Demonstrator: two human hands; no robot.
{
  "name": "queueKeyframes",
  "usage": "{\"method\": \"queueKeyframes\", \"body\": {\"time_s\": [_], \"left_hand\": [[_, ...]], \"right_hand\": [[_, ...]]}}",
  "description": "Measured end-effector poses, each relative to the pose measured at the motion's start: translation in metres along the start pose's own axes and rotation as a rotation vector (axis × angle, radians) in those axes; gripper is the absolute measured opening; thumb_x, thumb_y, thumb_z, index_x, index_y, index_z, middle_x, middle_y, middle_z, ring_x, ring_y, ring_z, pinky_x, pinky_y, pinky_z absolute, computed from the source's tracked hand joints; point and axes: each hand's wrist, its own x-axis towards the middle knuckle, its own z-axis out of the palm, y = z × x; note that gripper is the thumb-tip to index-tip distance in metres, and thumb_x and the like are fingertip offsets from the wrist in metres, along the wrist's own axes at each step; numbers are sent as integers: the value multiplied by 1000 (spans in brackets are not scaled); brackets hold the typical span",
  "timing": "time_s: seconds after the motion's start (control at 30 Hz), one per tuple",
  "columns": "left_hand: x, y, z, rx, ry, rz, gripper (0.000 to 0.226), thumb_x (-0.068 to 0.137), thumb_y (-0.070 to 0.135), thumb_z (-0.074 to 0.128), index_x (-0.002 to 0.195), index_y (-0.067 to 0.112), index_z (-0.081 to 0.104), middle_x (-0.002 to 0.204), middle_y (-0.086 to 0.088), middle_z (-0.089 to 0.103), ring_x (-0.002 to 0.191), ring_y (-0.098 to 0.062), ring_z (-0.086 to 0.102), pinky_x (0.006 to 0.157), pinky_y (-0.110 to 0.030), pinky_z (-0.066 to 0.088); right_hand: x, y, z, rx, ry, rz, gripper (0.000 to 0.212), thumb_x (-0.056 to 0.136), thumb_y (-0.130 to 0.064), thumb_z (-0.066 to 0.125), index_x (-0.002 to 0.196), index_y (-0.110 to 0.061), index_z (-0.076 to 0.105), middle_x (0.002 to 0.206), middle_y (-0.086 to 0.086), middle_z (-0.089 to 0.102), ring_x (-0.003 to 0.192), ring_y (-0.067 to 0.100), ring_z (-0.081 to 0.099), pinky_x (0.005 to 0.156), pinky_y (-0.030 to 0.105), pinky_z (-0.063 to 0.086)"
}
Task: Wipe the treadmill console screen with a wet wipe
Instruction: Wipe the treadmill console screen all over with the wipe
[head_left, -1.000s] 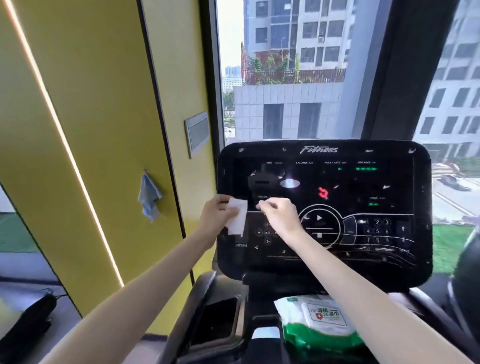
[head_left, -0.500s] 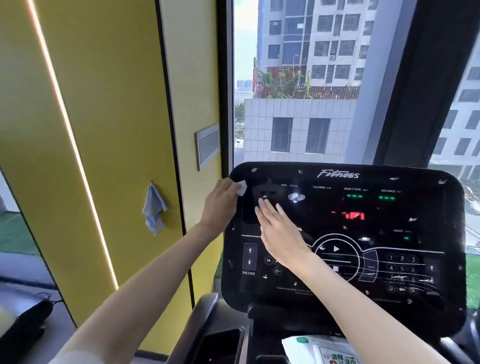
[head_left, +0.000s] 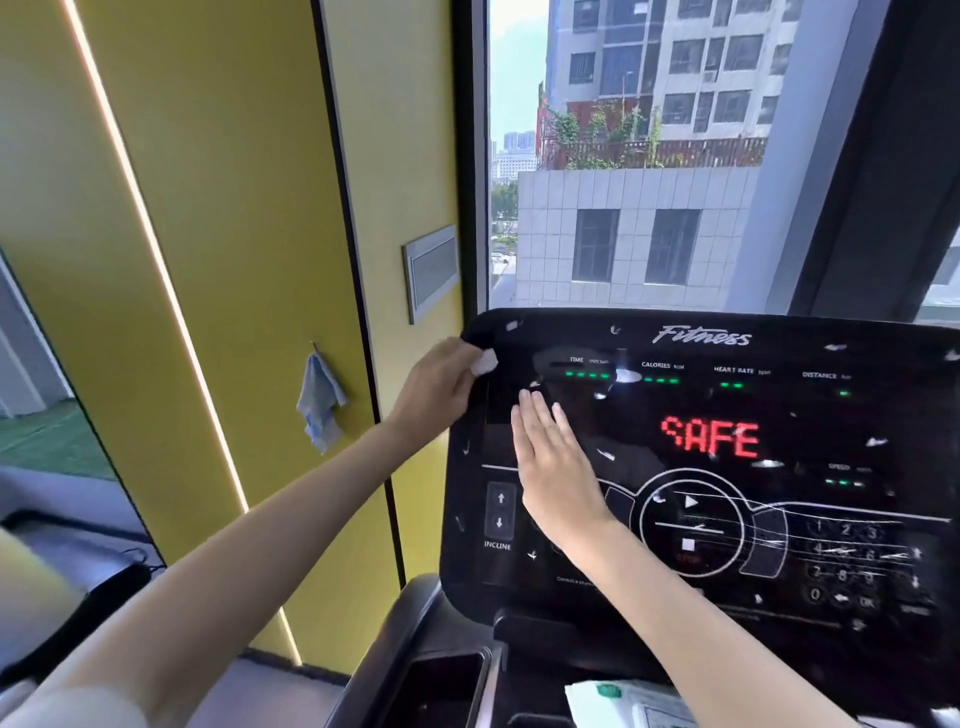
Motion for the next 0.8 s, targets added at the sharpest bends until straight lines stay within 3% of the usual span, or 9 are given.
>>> {"method": "queueKeyframes", "body": {"time_s": [0.1,0.23,0.4,0.63,0.8], "left_hand": [[12,-2,1,-4,77,-70,13,87,-1,52,97,1,60,91,-12,58,80,-22,55,71,-37,51],[-35,7,10,7,-121,138,18,89,7,46,99,0,60,93,-11,56,85,-20,51,73,-29,46],[-1,10,10,-154,106,-166,12,90,3,54,101,3,61,92,2,50,83,-14,50,72,-16,37],[-66,14,20,-114,-63,-51,14,90,5,50,99,0,60,90,-9,55,82,-14,48,72,-24,40],[-21,10,14,-112,103,-215,14,94,6,50,102,1,60,88,-8,52,77,-17,49,68,-18,34]], "right_hand": [[0,-1,2,22,33,5,58,75,4,34,132,12,42,141,29,38,133,38,36,107,49,34],[-1,1,1,-23,35,-13,55,81,-2,33,134,11,39,143,27,35,136,36,31,110,47,31],[0,1,7,-47,64,-5,57,81,4,34,137,9,34,146,27,31,137,36,28,113,45,25],[-1,2,2,-71,35,-17,55,87,-2,38,139,11,26,147,28,26,139,37,23,113,46,25],[0,1,2,-126,33,-15,52,91,-7,34,140,9,23,148,26,26,140,35,22,114,44,23]]}}
